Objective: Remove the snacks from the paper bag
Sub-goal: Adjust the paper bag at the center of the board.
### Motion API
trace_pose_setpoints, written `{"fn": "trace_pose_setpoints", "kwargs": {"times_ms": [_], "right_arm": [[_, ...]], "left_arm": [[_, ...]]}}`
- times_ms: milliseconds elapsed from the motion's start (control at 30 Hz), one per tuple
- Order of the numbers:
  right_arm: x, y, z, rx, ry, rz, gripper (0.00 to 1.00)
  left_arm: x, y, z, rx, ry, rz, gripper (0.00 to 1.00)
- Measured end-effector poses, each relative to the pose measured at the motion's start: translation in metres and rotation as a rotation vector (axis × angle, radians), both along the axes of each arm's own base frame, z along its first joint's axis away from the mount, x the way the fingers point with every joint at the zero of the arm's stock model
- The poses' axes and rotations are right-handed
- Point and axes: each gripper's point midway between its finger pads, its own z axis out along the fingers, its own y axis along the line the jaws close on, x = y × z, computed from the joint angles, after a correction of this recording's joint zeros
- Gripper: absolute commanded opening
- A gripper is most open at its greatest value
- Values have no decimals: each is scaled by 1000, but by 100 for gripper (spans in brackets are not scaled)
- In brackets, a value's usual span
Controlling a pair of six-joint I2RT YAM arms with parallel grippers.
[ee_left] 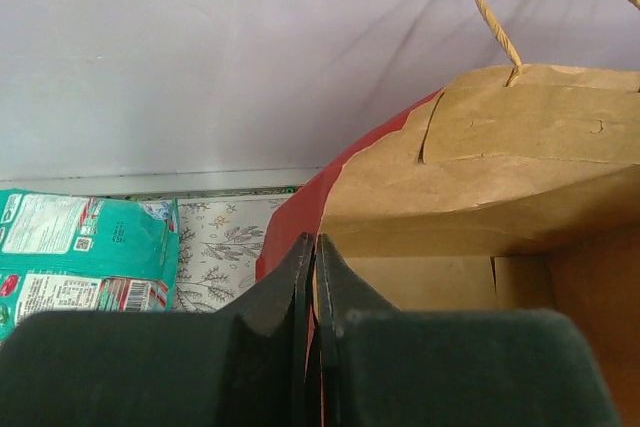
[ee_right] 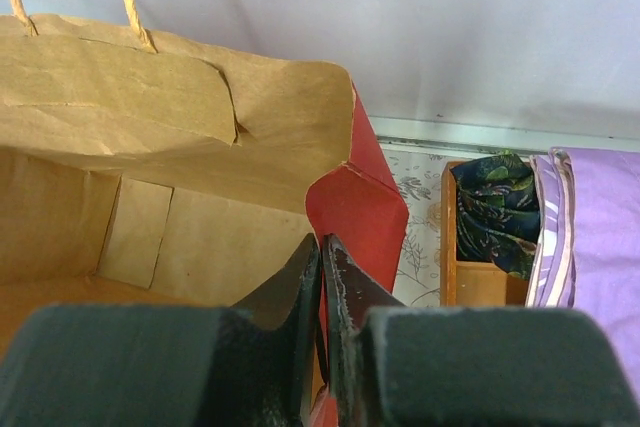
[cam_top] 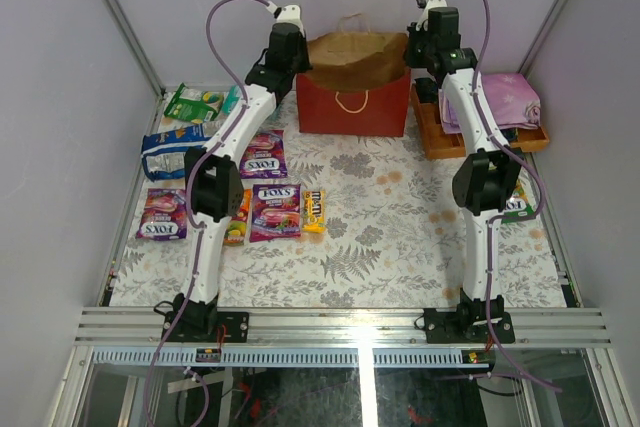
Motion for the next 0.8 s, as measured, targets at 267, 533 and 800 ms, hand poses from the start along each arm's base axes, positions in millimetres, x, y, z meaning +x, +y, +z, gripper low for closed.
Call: {"fn": "trace_pose_setpoints", "kwargs": {"times_ms": [267, 533, 800], "right_arm": [[3, 1, 4, 7, -15, -2, 84], [2, -4, 19, -7, -49, 9, 99], [-49, -25, 104, 47, -161, 3, 99]], "left_arm": [[2, -4, 11, -17, -28, -19, 82], [-13, -5, 38, -28, -66, -70, 100], [-98, 23, 175, -43, -291, -118, 100]]}}
